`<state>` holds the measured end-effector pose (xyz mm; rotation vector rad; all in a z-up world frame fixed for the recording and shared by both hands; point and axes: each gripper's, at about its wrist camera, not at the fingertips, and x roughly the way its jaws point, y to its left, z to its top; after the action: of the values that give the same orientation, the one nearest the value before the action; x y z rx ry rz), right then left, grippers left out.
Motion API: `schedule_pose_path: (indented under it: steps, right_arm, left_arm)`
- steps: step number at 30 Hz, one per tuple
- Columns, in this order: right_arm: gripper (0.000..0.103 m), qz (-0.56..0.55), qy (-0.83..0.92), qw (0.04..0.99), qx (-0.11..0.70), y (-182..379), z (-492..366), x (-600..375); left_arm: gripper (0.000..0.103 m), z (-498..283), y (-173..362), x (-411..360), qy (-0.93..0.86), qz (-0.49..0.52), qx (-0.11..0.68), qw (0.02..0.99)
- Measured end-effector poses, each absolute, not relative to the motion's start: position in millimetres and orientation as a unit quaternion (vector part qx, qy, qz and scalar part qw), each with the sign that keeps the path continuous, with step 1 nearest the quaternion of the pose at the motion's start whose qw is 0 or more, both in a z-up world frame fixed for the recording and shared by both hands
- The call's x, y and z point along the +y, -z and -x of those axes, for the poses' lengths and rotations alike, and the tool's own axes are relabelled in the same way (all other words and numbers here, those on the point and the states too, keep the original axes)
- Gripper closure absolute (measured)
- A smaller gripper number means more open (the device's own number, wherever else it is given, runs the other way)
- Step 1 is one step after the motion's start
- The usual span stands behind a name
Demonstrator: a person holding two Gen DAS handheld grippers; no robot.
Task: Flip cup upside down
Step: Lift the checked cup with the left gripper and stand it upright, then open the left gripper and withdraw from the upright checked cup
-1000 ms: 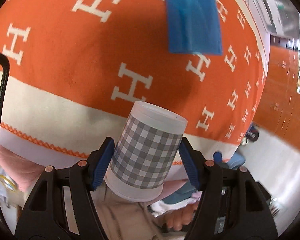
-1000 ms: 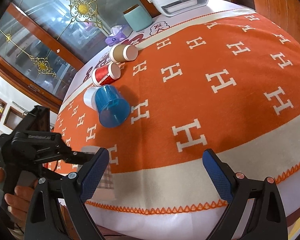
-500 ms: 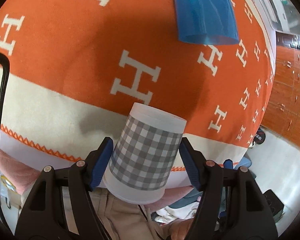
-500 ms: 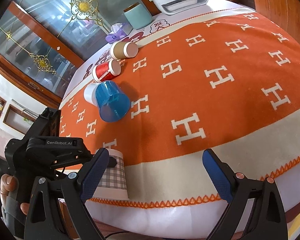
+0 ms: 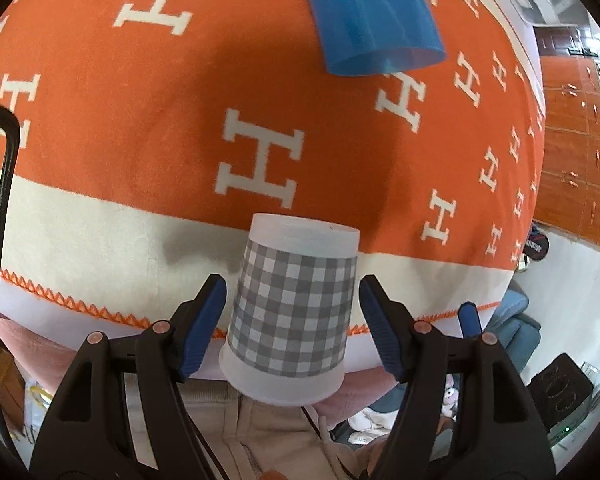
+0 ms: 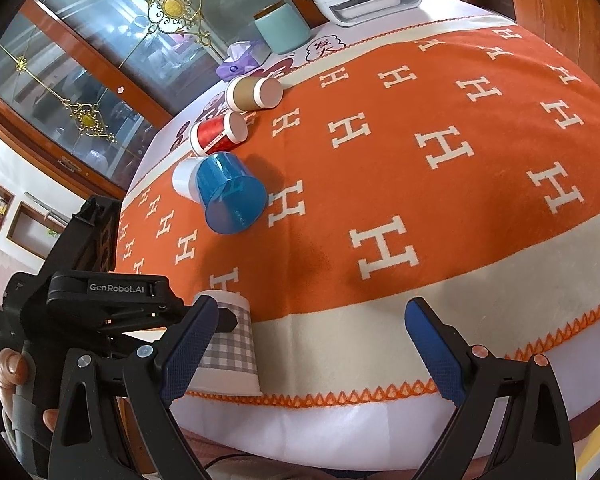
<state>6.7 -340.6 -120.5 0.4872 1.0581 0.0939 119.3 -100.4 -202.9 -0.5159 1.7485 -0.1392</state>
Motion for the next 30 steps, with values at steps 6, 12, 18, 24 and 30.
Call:
schedule_pose_path:
  steps: [6, 12, 18, 24, 30]
  right_arm:
    - [0.007, -0.225, -0.049, 0.836, 0.497, 116.2, -2.6, -336.7]
    - [0.007, -0.22, -0.051, 0.839, 0.494, 110.5, 0.6, -333.3]
    - [0.007, -0.208, -0.062, 0.842, 0.493, 101.7, 4.0, -323.9]
    - [0.007, -0.19, -0.073, 0.847, 0.491, 88.8, 6.4, -310.1]
    - [0.007, -0.175, -0.093, 0.842, 0.501, 79.9, 4.1, -290.9]
  left_arm:
    - [0.036, -115.8, 192.8, -99.7, 0.072, 0.195, 0.756, 0.621]
    - [0.028, -111.1, 180.1, -95.2, 0.079, 0.167, 0.754, 0.631]
    - [0.028, -103.2, 160.4, -79.4, 0.085, 0.156, 0.74, 0.649]
    - [0.028, -88.5, 136.4, -56.5, 0.084, 0.119, 0.72, 0.679]
    - [0.028, -73.4, 116.8, -31.0, 0.087, 0.102, 0.694, 0.708]
